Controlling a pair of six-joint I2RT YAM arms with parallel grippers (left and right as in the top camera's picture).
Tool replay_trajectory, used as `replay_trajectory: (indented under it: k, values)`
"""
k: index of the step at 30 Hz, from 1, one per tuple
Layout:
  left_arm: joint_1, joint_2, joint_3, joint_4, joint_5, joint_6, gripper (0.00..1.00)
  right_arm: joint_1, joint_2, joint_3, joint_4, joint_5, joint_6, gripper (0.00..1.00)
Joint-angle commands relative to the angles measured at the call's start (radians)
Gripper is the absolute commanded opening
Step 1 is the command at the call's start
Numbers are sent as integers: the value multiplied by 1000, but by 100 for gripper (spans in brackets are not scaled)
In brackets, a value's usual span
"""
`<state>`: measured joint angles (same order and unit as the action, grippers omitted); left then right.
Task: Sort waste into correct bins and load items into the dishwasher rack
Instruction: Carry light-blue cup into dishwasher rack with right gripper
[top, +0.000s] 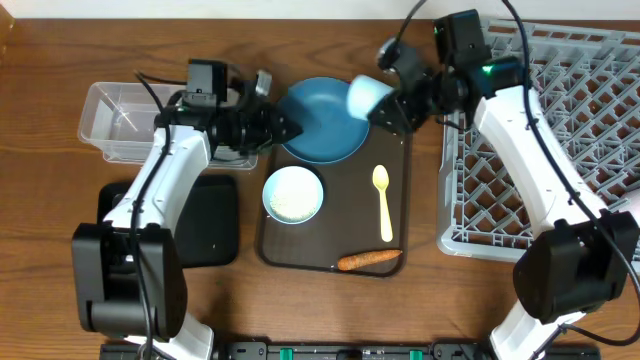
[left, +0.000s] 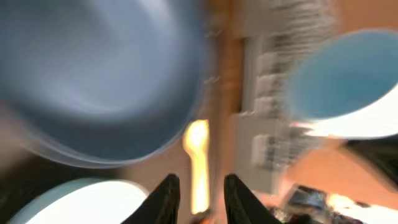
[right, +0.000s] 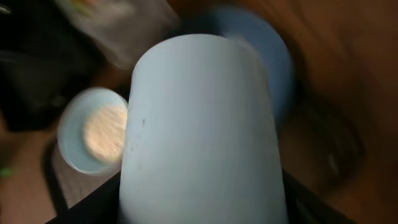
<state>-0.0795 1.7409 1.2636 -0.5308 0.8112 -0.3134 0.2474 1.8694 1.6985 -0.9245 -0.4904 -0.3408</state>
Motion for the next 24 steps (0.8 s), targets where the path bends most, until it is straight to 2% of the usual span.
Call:
replay_trajectory:
  k: [1,6,8,12,15,24]
  values:
    - [7,-88,6,-64,-289,146,27,-64,-60,64,-65,219,90,17]
    - [7,-205,6,-140,-503,172,28,-209,-100,169,-189,340,203,11]
    - [7,-233,6,-146,-546,172,28,-261,-100,199,-219,349,229,10]
    - [7,-256,6,-144,-556,172,29,-370,-100,206,-244,358,241,6]
    - [7,-254,5,-146,-555,171,29,-453,-100,206,-259,426,306,1]
    - [7,-254,5,-146,-555,171,30,-718,-90,228,-318,495,431,1]
